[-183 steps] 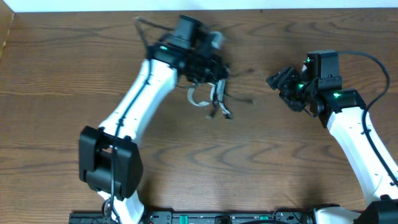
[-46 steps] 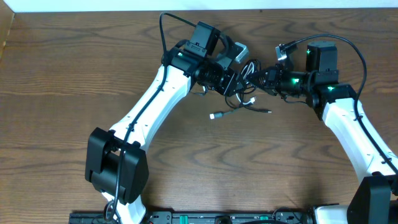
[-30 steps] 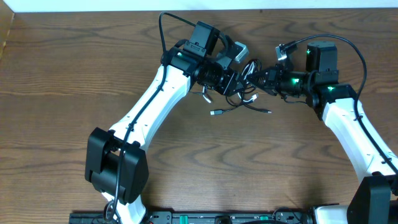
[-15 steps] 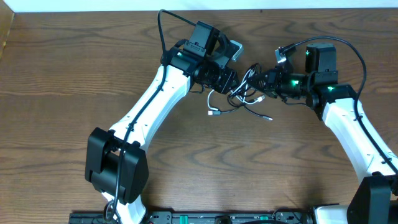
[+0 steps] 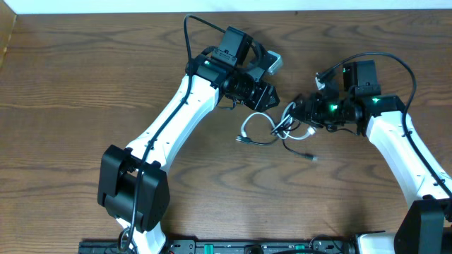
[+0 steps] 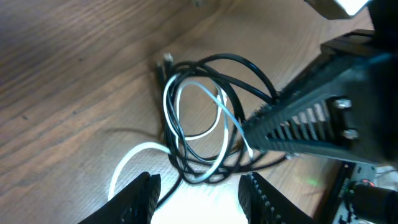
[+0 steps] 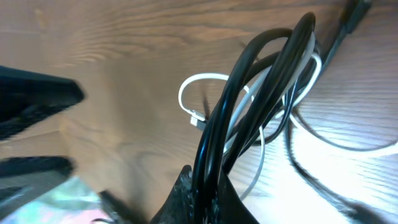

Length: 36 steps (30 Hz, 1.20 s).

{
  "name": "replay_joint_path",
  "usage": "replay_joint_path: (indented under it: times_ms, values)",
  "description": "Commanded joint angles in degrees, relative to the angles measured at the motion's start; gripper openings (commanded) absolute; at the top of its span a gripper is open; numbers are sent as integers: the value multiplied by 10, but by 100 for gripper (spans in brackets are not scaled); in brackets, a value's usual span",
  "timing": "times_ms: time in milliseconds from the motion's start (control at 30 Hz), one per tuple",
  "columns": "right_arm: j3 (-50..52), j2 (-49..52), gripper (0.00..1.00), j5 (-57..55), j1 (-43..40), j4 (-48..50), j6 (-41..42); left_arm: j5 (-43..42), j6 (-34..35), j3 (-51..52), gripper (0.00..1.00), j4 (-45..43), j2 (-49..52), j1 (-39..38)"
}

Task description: Untangle cables

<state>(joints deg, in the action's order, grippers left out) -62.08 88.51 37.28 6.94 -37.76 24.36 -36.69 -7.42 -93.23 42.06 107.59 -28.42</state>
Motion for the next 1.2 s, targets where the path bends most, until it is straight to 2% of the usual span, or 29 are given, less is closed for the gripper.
replay_joint_path:
  times_ms: [0,167,233,467,700,1167]
  values:
    - [-4,-1,1,-24,-3,6,-97,-22,23,4,47,3,12,-6]
    - [-4,-1,1,202,-23,49,-311,-71,28,4,47,5,36,-14]
    - [-4,-1,1,257,-35,58,-342,-83,28,4,47,5,37,-14]
    - [-4,-1,1,325,-84,87,-318,-143,27,4,50,0,36,-8]
    - [-4,-1,1,382,-99,86,-316,-158,28,4,50,-32,36,-10]
    - [-4,-1,1,409,-100,86,-301,-150,28,4,52,-78,37,-33]
